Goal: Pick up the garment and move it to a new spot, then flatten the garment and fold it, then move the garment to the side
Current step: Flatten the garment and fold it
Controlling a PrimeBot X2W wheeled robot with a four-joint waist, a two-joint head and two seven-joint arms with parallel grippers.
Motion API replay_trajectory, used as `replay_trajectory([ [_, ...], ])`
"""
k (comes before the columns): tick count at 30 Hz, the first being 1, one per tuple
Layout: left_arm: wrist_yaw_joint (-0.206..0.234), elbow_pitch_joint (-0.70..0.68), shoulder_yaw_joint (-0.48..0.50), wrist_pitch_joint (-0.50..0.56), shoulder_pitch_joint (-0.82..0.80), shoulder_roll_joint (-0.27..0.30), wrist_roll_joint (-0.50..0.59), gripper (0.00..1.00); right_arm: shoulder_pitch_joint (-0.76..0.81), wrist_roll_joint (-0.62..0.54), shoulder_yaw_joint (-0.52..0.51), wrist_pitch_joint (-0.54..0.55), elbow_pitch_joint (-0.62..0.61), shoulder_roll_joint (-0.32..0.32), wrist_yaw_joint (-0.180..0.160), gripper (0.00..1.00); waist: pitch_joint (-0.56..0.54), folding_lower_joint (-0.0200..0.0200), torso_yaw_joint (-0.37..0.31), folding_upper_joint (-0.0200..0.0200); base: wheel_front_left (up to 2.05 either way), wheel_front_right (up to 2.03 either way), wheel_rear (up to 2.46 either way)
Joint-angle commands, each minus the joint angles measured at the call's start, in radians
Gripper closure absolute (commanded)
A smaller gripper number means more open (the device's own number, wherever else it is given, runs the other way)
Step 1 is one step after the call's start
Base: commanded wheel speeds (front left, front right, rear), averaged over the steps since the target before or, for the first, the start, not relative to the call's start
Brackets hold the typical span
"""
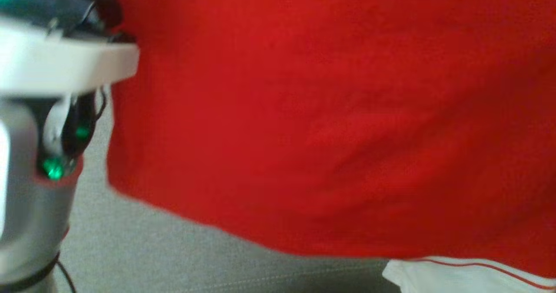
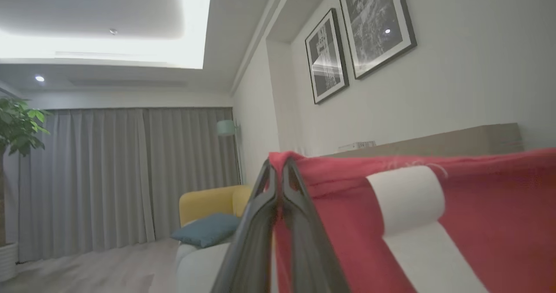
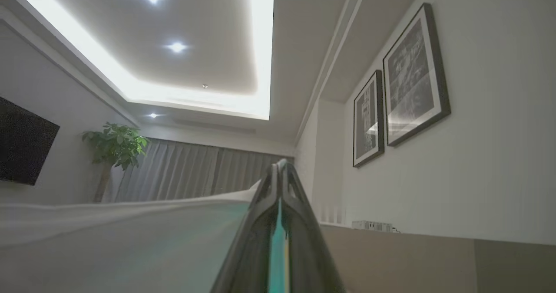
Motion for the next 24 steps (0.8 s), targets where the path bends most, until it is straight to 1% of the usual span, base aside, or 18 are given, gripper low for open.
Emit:
replay_trajectory([
  [1,-0.01,0.04,0.035,0.004,-0.072,0.011,-0.024,1.0,-0.042,0.024,0.041,0.007,0.038,-0.009,-0.001,1.0,0.018,0.0,0.003,0.0,0.0,0.0,0.0],
  [4,-0.019,0.17,0.045,-0.027,-0.125,-0.031,-0.067,1.0,-0.089,0.062,0.109,-0.013,0.149,-0.001,-0.001,1.0,0.047,0.0,0.003,0.0,0.0,0.0,0.0],
  [7,-0.045,0.327,0.046,-0.083,-0.199,-0.066,-0.09,1.0,-0.169,0.086,0.189,-0.061,0.276,0.007,-0.001,1.0,0.081,0.0,0.0,0.0,0.0,0.0,0.0],
  [12,-0.094,0.638,0.052,-0.211,-0.372,-0.113,-0.097,1.0,-0.382,0.103,0.335,-0.199,0.518,0.05,-0.001,1.0,0.113,0.0,-0.009,0.0,0.0,0.0,0.0],
  [16,-0.121,0.864,0.058,-0.294,-0.504,-0.125,-0.085,1.0,-0.536,0.13,0.455,-0.311,0.713,0.093,-0.001,1.0,0.149,0.0,-0.029,0.0,0.0,0.0,0.0],
  [20,-0.158,1.072,0.027,-0.323,-0.557,-0.154,-0.069,1.0,-0.587,0.166,0.581,-0.368,0.922,0.121,-0.001,1.0,0.182,0.0,-0.038,0.0,0.0,0.0,0.0],
  [21,-0.158,1.072,0.027,-0.323,-0.557,-0.154,-0.069,1.0,-0.587,0.166,0.581,-0.368,0.922,0.121,-0.001,1.0,0.182,0.0,-0.038,0.0,0.0,0.0,0.0],
  [24,-0.17,1.223,0.016,-0.335,-0.541,-0.191,-0.074,1.0,-0.571,0.214,0.659,-0.387,1.065,0.153,-0.001,1.0,0.209,0.0,-0.04,0.0,0.0,0.0,0.0],
])
